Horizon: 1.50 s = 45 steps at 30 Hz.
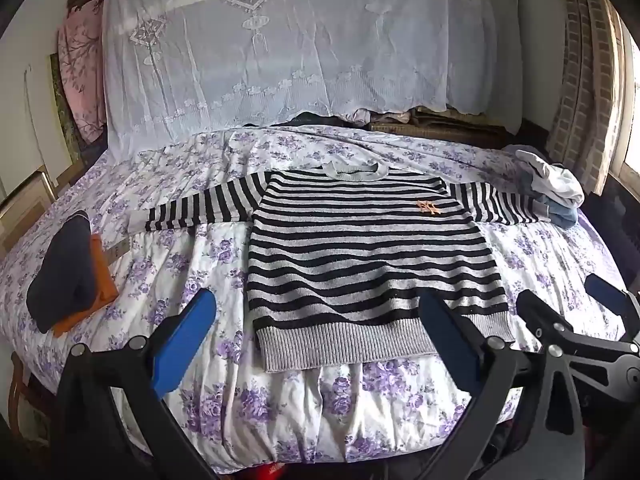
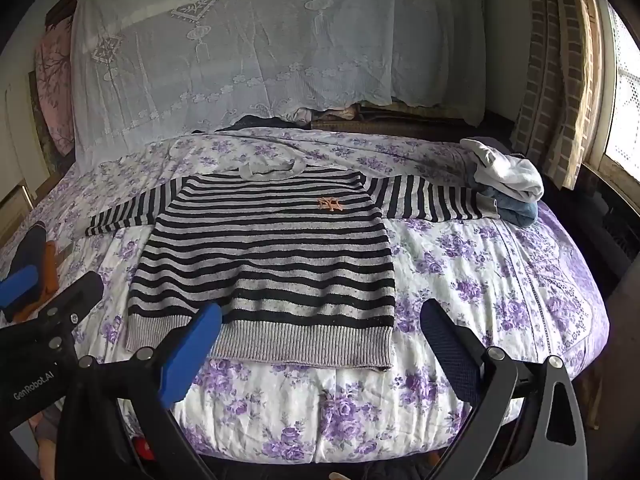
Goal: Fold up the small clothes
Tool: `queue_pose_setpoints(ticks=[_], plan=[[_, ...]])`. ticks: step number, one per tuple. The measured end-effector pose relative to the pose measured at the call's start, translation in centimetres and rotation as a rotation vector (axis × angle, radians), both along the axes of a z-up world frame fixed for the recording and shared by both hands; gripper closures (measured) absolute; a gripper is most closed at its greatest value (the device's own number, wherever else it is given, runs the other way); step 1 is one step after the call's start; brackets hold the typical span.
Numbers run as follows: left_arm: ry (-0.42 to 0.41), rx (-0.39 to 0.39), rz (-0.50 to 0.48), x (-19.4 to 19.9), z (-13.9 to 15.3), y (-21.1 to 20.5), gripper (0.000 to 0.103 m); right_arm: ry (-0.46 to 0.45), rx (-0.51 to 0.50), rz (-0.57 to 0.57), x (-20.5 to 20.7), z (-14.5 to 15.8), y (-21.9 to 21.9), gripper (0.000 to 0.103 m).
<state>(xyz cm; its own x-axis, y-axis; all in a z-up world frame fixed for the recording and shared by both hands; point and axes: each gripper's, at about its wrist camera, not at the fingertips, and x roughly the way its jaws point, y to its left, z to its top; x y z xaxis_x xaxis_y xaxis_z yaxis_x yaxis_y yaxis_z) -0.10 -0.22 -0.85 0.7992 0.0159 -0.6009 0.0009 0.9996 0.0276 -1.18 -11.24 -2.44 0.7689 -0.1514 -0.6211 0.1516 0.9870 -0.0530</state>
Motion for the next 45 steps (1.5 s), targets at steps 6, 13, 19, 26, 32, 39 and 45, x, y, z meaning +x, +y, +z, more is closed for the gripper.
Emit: queue_pose_setpoints(ticks=[6,13,19,26,32,39,45], plan=[[0.002,-0.002,0.002,0.2,-0.1,0.3,0.004,-0.008,0.011,-0.001,0.0,0.0,-0.1,0.003],[0.011,-0.005,0.003,0.2,-0.4,0.6,0.004,-0.005,0.013,0.000,0.0,0.0,-0.2,0.003],[0.015,-0.003,0.002,0.3,-0.6,0.7,0.004,-0.004,0.015,0.001,0.0,0.0,-0.3,0.003],[0.018,-0.005,0.001,0.3,-0.6,0.6,0.004,-0.003,0.013,0.002,0.0,0.0,-0.2,0.003],[0.023,-0.005,0.001,0.4,-0.9,0.6,0.004,-0.003,0.014,0.004,0.0,-0.1,-0.1,0.003],[0.029,-0.004,0.001,0.2,-1.4,0.6,0.004,-0.002,0.016,0.003,0.0,-0.1,-0.1,0.003],[0.036,-0.007,0.001,0.4,-1.3,0.5,0.004,-0.001,0.016,0.003,0.0,-0.1,-0.1,0.003]])
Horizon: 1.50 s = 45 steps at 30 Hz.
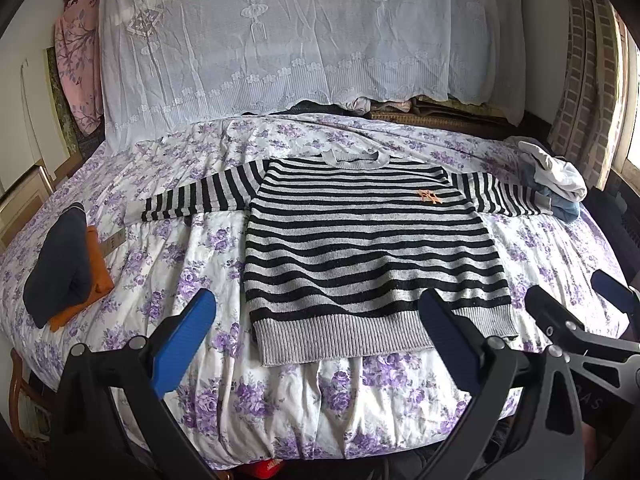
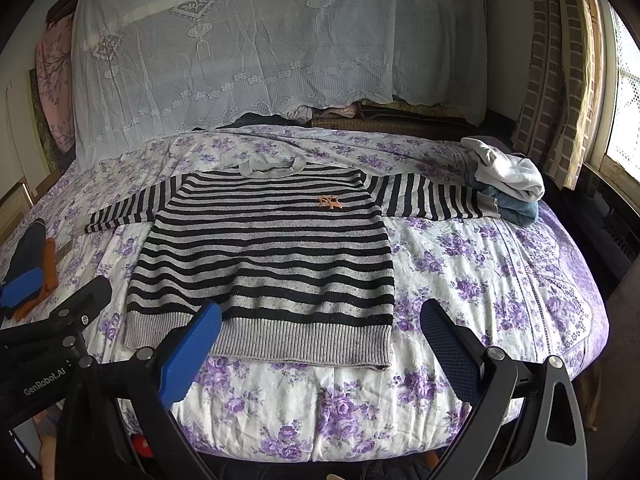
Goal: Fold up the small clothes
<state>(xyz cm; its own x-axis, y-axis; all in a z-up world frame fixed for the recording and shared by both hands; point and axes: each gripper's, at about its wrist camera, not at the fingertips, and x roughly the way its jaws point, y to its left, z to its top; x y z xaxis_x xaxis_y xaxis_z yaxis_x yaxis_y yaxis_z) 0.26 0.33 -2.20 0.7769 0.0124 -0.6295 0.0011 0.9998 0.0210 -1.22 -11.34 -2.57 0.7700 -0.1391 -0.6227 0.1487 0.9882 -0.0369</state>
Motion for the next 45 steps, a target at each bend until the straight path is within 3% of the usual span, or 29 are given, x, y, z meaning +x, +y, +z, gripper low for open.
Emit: queue_pose_setpoints(ticks=[45], plan=[[0.040,-0.009,-0.001,0.7,-0.6,-0.2,0.004,0.018,0.013,0.012,0.1,-1.0,0.2,0.003]])
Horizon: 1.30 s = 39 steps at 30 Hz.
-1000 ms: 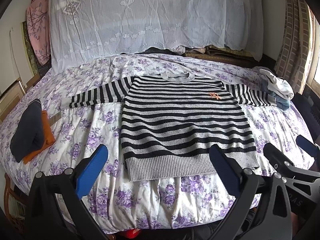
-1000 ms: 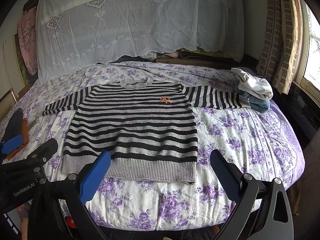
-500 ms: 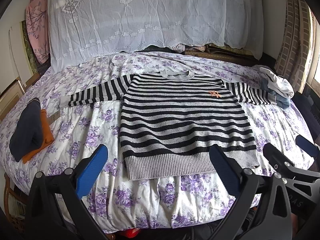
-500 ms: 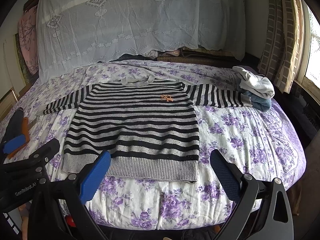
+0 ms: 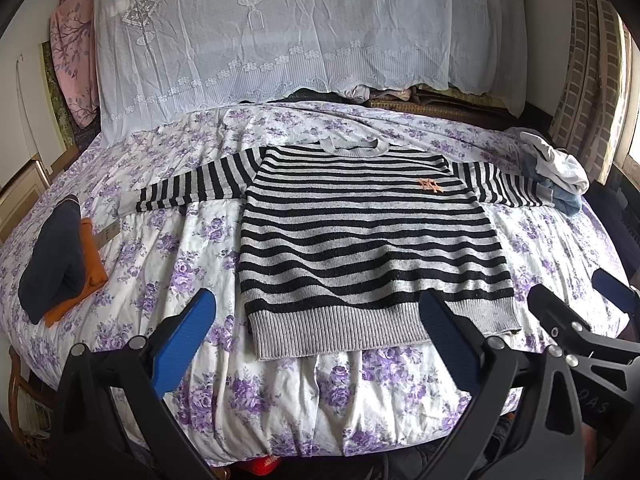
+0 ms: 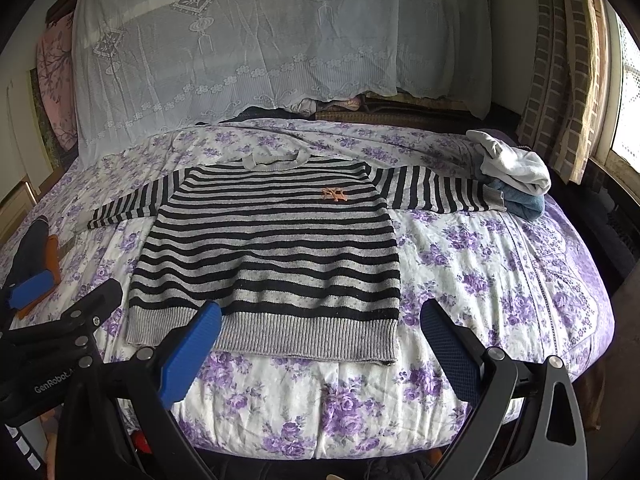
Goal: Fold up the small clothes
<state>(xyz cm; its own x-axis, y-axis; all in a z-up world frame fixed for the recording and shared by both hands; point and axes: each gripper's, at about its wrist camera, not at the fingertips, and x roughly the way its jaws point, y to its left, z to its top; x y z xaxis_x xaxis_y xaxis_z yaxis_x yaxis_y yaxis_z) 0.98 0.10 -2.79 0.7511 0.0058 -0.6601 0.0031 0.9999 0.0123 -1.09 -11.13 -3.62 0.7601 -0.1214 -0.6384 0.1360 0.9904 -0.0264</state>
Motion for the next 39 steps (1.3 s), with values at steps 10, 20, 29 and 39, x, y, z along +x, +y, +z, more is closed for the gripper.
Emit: queue_pose_setpoints(ticks=[10,20,29,39], plan=[[0.050,-0.016,0.001,1.5,-1.5,0.7,0.004,0.019,0.005,-0.007,0.6,-0.7,-0.4,0.003],[0.019,-0.031,0.031,6.1,-5.5,4.4,0.004,0.024,0.059,-0.081,5.2,-5.2,-6.3,0.003],[0.250,0.032,0.180,15.2,-11.9,10.4,0.004,0.042,0.563,-0.130,11.2,-10.2,-18.1,0.003],[0.301,-0.016,0.193,24.2,-9.2,12.9,0.004,0.144,0.359,0.016,24.9,-8.6,-15.3,0.003]])
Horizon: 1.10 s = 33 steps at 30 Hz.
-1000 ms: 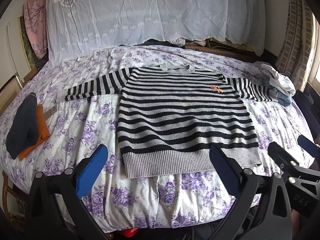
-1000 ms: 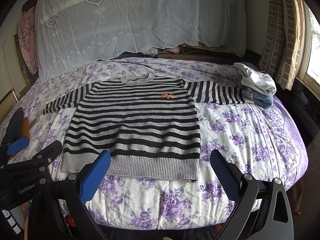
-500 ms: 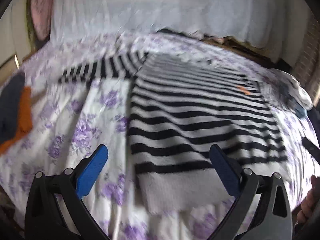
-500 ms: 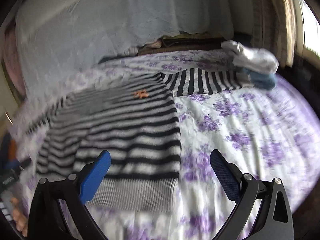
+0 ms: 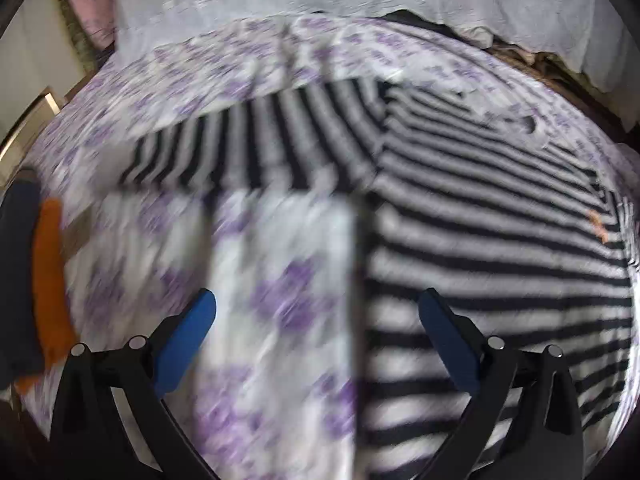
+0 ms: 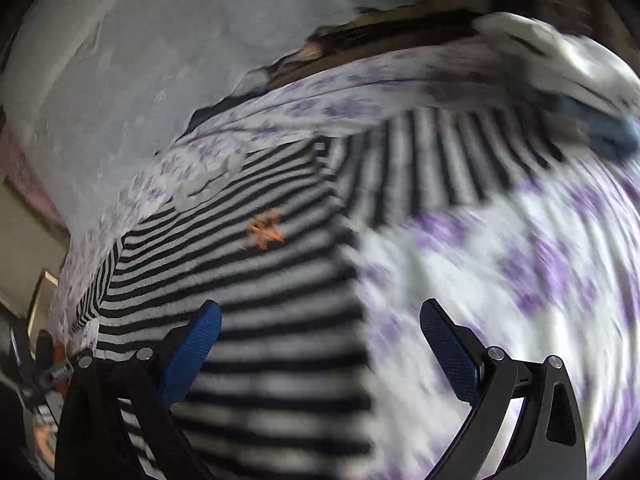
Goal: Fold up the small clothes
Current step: 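Move the right tool to the sweater sleeve cuff beside the folded cloths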
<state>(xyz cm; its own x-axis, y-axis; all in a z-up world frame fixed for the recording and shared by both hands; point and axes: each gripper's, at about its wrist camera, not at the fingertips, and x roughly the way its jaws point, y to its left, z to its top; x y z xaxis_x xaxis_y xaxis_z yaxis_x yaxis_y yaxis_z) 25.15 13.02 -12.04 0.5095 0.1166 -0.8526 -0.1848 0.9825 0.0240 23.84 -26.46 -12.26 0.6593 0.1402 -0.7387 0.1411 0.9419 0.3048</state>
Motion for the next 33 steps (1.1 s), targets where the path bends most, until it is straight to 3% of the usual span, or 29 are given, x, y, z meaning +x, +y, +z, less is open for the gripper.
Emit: queue_pose_setpoints(ticks=[2,5,7,8,13,15,19,24,26,29,33], plan=[[0.008,0.056,-0.053,1.7,-0.7,-1.5,0.004,0.061,-0.083,0.011,2.6,-1.3,0.5,0.003],[0.108,0.197,-0.113,4.1,-5.1,-3.4,0.004,0.183,-0.127,0.024,4.8,-4.7,0.5,0.003],[0.056,0.189,-0.109,3.8,-4.7,-3.3,0.004,0.145,-0.218,0.047,4.5,-4.5,1.4,0.003],[0.070,0.186,-0.120,3.8,-4.6,-3.2,0.004,0.148,-0.243,0.055,4.3,-4.2,1.7,0.003],[0.054,0.090,-0.141,3.7,-2.6,-2.3,0.004,0.082,-0.284,0.067,3.2,-1.9,0.9,0.003],[0.036,0.080,-0.141,4.6,-1.3,-2.1,0.004,0.052,-0.250,-0.047,3.4,-1.0,-2.9,0.003],[0.024,0.071,-0.151,6.7,0.0,-4.2,0.004,0.017,-0.032,-0.286,2.4,-1.0,-13.0,0.003],[0.055,0.058,-0.289,9.5,0.5,-12.2,0.004,-0.102,0.120,-0.488,-0.7,-1.6,-21.8,0.003],[0.049,0.089,-0.350,10.6,0.6,-16.4,0.004,-0.100,0.162,-0.534,-0.7,-2.3,-24.1,0.004],[0.026,0.124,-0.411,12.0,0.7,-22.5,0.004,-0.104,0.238,-0.549,-0.3,-3.7,-26.5,0.014],[0.032,0.121,-0.444,14.2,0.3,-28.4,0.004,-0.139,0.205,-0.544,1.1,-4.0,-27.7,0.023]])
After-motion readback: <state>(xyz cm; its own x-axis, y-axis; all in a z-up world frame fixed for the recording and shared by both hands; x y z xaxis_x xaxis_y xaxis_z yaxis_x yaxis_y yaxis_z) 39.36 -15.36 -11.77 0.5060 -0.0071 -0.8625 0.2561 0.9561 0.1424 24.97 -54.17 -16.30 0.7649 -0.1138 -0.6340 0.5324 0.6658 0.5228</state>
